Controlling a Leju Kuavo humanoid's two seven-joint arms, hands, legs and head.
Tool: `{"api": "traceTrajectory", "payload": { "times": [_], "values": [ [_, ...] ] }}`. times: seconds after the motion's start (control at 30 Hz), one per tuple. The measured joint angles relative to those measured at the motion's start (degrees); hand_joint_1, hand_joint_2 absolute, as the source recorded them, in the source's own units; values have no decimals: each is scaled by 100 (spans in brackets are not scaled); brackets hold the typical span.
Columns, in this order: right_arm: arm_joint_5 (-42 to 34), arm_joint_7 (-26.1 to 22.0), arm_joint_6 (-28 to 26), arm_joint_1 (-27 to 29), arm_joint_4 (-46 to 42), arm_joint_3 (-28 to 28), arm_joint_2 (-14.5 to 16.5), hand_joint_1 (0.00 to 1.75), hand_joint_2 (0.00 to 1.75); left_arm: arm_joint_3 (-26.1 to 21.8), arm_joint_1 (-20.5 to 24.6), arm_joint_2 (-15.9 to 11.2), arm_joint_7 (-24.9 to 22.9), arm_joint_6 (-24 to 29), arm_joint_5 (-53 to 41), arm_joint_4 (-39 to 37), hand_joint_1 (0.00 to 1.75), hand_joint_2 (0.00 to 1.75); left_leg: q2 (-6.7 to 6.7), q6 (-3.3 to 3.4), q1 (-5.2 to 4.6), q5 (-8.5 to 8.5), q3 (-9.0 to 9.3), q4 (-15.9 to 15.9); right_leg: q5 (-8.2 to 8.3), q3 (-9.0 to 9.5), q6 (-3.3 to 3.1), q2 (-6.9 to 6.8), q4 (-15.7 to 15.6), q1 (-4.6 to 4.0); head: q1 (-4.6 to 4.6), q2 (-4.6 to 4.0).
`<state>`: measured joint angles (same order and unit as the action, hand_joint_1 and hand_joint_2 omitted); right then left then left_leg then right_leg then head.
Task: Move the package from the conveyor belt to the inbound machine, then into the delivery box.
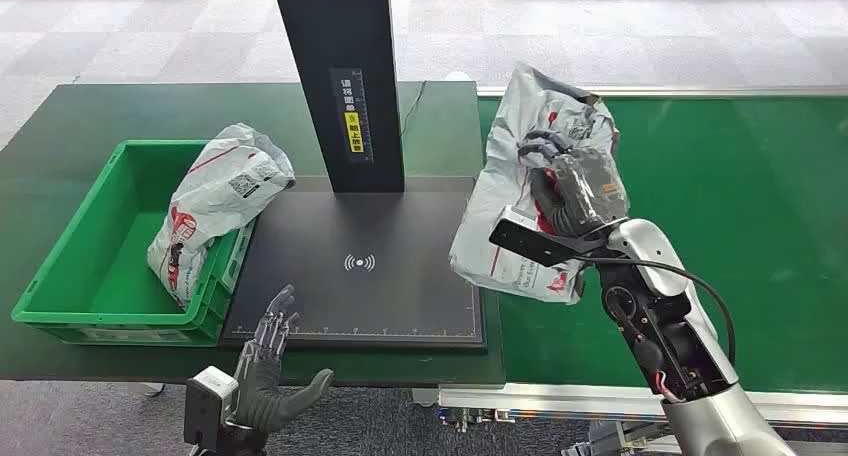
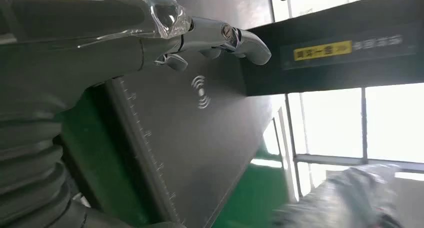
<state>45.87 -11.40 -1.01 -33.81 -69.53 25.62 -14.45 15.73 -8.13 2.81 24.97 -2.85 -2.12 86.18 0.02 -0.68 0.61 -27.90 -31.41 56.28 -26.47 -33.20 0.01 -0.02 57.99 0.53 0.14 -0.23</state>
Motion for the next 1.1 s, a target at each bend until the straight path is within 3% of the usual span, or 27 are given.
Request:
{"api": "traceTrajectory", "payload": {
  "times": [0.17,0.33,0.47,0.6,0.8,0.83,0.93,0.97,1.1],
  "values": [
    [-287,-360,377,14,209,113,137,175,175,-1,108,51,97,158,-21,-21,0,175,0,0,0,1,-2,0,1,0,-1,0,1,0,-1,0],
    [-375,-443,415,-1,424,227,244,175,175,-1,139,80,121,194,-33,-37,0,175,-1,0,0,1,-4,0,0,-2,0,0,0,0,1,-1],
    [-638,-586,776,-133,677,378,366,175,175,1,152,83,120,228,-27,-48,0,175,6,0,-1,0,-7,-1,0,-3,-1,4,0,0,1,-1],
    [-929,-687,879,-447,1476,691,818,175,175,33,247,118,90,282,13,-103,0,175,7,-4,3,3,-1,-1,1,-3,-2,4,1,-2,0,0],
    [-1371,-1075,460,-719,2488,883,1451,175,175,89,382,156,44,287,108,-193,0,175,5,-7,6,7,-1,-1,2,-3,-3,3,2,-6,1,0],
    [-1429,-1161,326,-732,2608,888,1524,164,175,96,399,164,35,278,129,-206,0,175,5,-7,5,7,-2,-1,2,-3,-3,3,2,-5,1,0],
    [-1466,-1278,-193,-743,2836,892,1694,42,175,144,435,178,15,245,147,-224,0,175,5,-7,3,6,-4,-1,1,-4,-2,3,2,-3,2,0],
    [-1426,-1269,-380,-743,2872,892,1734,8,175,162,441,179,10,234,144,-225,0,175,5,-7,3,6,-4,-1,1,-5,-2,3,1,-3,1,0],
    [-1160,-1009,-1139,-714,2866,880,1780,0,175,181,445,178,-3,224,138,-227,0,175,5,-6,2,5,-4,0,1,-6,-2,3,0,-2,1,0]
  ]
}}
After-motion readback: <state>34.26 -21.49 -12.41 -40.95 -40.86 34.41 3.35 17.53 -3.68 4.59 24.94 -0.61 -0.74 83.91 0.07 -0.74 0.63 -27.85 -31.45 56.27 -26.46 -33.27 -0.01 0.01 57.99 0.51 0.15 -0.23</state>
